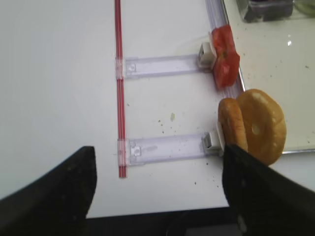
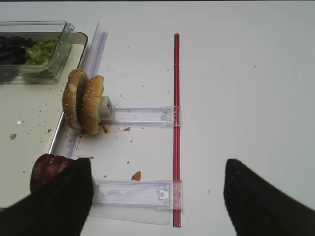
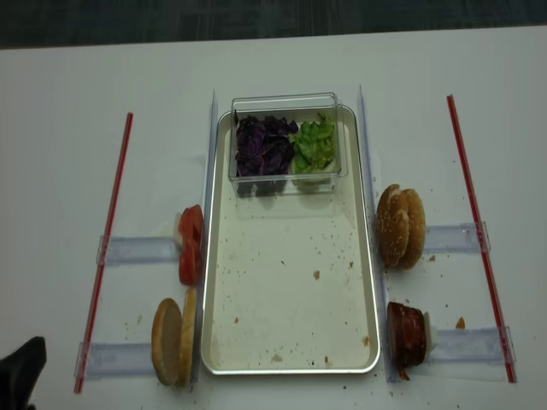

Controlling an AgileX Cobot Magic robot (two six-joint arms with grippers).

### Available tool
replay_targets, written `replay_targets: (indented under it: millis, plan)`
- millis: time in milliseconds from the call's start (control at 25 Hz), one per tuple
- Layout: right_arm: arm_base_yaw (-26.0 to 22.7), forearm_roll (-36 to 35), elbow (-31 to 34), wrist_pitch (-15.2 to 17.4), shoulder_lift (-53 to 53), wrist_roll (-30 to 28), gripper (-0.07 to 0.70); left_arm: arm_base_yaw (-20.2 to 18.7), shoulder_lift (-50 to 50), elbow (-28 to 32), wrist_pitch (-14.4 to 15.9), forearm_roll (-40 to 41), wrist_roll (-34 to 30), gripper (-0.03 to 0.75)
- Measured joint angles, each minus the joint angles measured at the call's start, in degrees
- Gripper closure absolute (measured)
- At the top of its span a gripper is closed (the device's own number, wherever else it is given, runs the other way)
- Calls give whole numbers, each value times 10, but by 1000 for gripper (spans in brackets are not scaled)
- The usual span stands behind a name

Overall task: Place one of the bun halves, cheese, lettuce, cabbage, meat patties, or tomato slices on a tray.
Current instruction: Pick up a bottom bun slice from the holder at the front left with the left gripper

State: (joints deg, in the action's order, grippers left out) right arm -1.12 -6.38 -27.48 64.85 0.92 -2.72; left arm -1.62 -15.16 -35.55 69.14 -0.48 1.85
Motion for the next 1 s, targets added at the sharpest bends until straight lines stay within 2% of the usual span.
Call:
replay_targets:
  millis: [200,240,480,800,1000]
  plan:
    - [0,0,0,0,0,0,61,0,-150,-51,28,-18,0,224]
    - [0,0,0,0,0,0,61,0,-205,-65,28,-23,0,224]
    - [0,0,0,0,0,0,61,0,-353,-76,26,-40,0,224]
    - [0,0,0,0,0,0,61,0,-488,-79,14,-48,-9,224]
    - [0,0,0,0,0,0,61,0,-522,-79,-13,-48,-19,224]
